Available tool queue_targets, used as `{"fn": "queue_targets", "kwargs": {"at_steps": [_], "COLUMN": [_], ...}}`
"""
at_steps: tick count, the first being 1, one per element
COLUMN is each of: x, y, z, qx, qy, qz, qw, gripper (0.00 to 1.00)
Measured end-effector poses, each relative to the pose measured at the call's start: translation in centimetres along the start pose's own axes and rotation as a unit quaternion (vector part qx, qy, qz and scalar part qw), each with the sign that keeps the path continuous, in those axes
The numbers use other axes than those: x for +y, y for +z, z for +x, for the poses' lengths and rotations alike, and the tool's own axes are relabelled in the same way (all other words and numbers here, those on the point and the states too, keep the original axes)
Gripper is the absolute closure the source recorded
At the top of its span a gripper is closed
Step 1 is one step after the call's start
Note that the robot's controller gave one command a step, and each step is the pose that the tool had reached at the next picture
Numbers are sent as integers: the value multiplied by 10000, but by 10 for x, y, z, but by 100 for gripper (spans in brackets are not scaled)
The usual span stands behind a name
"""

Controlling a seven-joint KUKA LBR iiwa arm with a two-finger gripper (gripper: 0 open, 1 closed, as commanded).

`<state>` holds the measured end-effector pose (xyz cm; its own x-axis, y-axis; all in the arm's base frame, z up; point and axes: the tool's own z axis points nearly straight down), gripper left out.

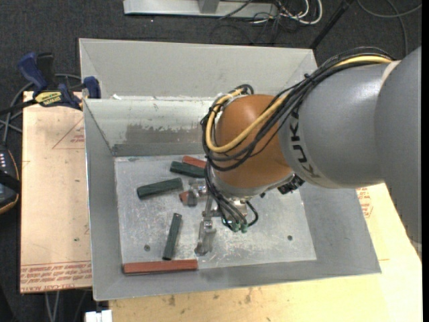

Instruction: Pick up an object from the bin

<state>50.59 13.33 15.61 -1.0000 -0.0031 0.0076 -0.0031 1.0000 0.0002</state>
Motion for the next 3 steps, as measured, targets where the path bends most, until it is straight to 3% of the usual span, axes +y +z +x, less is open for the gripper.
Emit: {"fn": "queue_targets", "kwargs": {"at_steps": [1, 2, 3], "x": [-39, 6, 4], "y": [80, 85, 83], "z": [-70, -110, -109], "qx": [-53, -60, -57], "qy": [-91, 266, 286], "qz": [3, -15, -17], "qw": [9999, 9996, 9996], "gripper": [0, 0, 100]}}
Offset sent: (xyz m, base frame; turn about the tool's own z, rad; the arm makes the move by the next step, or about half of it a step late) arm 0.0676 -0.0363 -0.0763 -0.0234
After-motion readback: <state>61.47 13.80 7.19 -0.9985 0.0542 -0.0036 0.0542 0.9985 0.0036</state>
